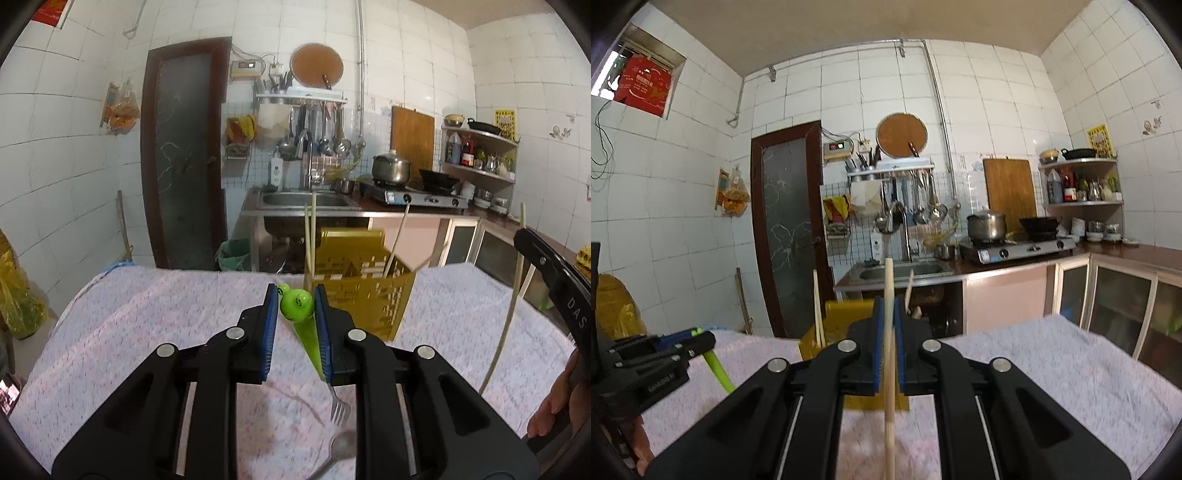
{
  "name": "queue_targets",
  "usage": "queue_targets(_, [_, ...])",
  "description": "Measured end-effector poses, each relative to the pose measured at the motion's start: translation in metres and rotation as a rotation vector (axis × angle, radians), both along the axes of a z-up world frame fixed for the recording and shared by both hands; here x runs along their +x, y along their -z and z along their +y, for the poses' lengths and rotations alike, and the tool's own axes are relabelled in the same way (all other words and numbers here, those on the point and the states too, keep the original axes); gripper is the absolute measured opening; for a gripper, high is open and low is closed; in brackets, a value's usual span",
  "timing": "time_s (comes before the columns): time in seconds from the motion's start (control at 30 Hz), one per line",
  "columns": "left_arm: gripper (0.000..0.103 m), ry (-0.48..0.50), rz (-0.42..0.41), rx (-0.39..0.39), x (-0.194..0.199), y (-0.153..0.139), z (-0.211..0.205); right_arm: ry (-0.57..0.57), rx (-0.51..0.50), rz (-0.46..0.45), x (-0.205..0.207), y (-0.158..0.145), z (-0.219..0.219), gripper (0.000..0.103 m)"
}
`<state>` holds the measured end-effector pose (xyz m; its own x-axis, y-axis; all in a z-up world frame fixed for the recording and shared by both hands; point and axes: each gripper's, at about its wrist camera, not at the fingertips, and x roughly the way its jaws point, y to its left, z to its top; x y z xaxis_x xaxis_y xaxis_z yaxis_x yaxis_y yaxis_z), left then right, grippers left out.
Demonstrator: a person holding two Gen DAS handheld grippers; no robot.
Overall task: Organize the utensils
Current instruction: 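Lift the frog fork and chopstick over the yellow holder with both tools, then open both tools to drop the frog fork and chopstick into the holder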
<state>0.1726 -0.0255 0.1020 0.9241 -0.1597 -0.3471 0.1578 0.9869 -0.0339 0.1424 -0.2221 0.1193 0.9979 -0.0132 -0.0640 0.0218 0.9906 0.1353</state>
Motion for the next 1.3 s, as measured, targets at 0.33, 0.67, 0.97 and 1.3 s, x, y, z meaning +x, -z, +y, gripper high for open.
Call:
queue_targets(0.33, [0.019, 0.037, -0.109, -0.054, 0.055, -0.082, -0.017, 0.001, -0.007, -0.106, 0.061, -0.073, 0.006, 0.006])
queue_targets(0.67, [0.019, 0.031, -0.12, -0.061, 0.142, -0.094, -0.033, 0.062, -0.022, -0.167, 0.146, -0.083, 0.008, 0.006])
queue_targets(0.97, [0.018, 0.032, 0.02, -0.045, 0.19, -0.018, -0.034, 0.052, -0.03, -0.082, 0.191, -0.019, 0.009, 0.006])
queue_targets(1.3, [0.074, -0.003, 0.065, -0.037, 0.149, -0.019, 0.0, 0.049, -0.041, 0.085, 0.169, -0.018, -0.003, 0.059])
